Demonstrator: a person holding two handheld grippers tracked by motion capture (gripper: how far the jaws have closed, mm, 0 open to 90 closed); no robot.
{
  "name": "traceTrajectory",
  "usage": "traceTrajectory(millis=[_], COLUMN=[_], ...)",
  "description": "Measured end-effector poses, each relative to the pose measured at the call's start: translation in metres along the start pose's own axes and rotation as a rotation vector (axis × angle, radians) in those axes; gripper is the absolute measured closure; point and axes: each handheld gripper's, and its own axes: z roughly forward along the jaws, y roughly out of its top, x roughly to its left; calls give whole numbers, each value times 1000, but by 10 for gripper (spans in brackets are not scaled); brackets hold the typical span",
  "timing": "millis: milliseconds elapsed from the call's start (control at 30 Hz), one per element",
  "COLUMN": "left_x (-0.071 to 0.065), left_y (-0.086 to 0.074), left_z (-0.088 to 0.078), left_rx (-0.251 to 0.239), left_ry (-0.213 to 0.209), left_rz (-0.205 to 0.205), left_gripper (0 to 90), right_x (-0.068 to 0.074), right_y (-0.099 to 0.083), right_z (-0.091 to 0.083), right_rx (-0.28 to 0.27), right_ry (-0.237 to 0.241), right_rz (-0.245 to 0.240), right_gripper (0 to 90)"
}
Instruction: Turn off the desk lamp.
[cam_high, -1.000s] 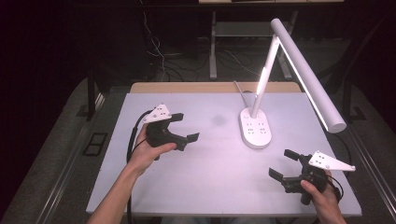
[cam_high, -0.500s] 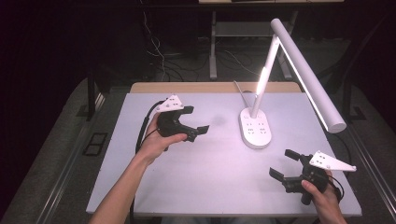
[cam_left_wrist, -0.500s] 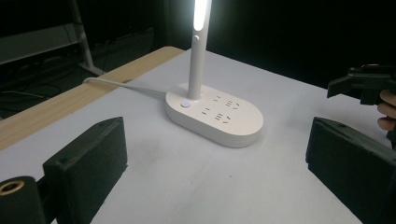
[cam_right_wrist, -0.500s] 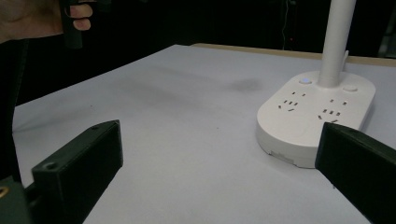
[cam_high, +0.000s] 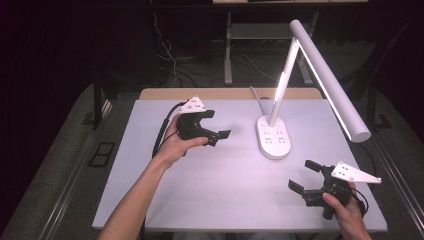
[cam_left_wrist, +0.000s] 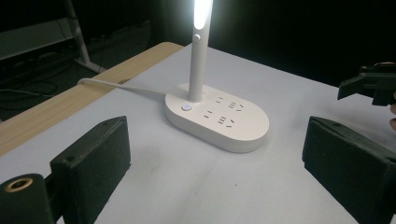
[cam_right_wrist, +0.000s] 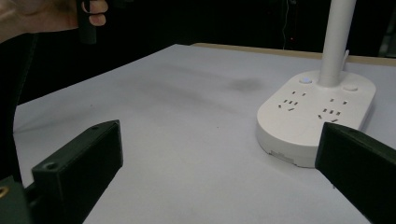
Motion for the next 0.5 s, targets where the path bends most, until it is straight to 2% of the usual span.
traceTrajectory(millis=[367,500], left_x=[8,9], left_y=[11,14], left_z=[19,26], left_rx=[36,46], left_ry=[-7,-10], left_rz=[20,25], left_gripper=[139,139], right_x=[1,1], right_y=[0,0], right_z=[0,1], right_rx=[5,7], right_ry=[6,6], right_rz=[-1,-4], right_gripper=[7,7])
